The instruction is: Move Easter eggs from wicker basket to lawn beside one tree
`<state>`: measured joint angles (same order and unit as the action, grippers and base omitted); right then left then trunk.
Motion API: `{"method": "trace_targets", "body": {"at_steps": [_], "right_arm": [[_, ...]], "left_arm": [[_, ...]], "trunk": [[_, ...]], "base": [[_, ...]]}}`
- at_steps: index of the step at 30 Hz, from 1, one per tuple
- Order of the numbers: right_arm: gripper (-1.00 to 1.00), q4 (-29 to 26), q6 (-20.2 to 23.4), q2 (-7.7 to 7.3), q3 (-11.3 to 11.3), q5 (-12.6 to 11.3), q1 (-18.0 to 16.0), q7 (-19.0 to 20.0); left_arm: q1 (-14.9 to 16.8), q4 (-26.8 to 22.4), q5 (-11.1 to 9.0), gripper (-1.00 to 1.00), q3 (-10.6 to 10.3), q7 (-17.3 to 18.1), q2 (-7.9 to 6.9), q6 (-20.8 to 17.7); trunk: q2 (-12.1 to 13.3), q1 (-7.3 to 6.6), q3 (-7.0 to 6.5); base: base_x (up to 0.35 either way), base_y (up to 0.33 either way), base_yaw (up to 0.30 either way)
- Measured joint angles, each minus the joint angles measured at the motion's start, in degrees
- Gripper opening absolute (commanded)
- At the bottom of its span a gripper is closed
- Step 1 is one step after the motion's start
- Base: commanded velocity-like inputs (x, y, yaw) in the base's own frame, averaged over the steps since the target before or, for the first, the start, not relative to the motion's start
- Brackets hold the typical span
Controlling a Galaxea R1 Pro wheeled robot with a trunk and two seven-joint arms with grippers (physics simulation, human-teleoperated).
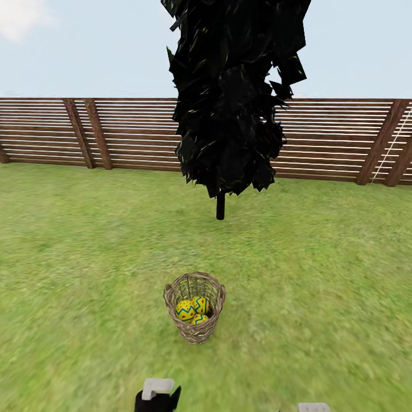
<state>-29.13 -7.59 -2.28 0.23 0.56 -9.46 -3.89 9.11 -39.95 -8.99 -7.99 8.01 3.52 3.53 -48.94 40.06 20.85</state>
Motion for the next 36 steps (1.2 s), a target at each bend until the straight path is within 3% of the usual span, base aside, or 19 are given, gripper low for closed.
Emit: {"method": "trace_targets", "body": {"at_steps": [5,12,18,21,26,32,36], "right_arm": [[1.00,0.5,0.0,0.07,0.0,0.0,0.0,0.0],[1.00,0.9,0.0,0.09,0.1,0.0,0.0,0.0],[1.00,1.0,0.0,0.09,0.1,0.0,0.0,0.0],[1.00,1.0,0.0,0.09,0.1,0.0,0.0,-0.1],[1.00,1.0,0.0,0.09,0.2,0.0,0.0,-0.1],[1.00,1.1,0.0,0.09,0.2,0.0,0.0,-0.1],[1.00,1.1,0.0,0.09,0.2,0.0,0.0,-0.1]], "left_arm": [[0.0,-5.0,-0.6,1.00,2.4,10.6,-0.77,-5.7],[0.0,-12.2,-0.6,1.00,7.3,29.7,-1.01,-12.4],[0.0,-17.8,-1.9,1.00,11.3,37.7,-0.55,-21.3],[0.0,-19.4,-4.2,1.00,12.2,38.8,-0.57,-24.8],[0.0,-24.5,-11.1,1.00,12.6,39.3,-0.98,-31.5],[0.0,-30.8,-13.2,1.00,12.9,37.5,-0.55,-37.7],[0.2,-35.5,-14.2,1.00,13.2,30.8,0.88,-40.7]], "trunk": [[0.0,0.00,0.00],[0.0,0.00,0.00],[0.0,0.00,0.00],[0.0,0.00,0.00],[0.0,0.00,0.00],[0.0,0.00,0.00],[0.0,0.00,0.00]], "base": [[0.000,0.000,0.000],[0.000,0.000,0.000],[0.000,0.000,0.000],[0.000,0.000,0.000],[0.000,0.000,0.000],[0.000,0.000,0.000],[0.000,0.000,0.000]]}}
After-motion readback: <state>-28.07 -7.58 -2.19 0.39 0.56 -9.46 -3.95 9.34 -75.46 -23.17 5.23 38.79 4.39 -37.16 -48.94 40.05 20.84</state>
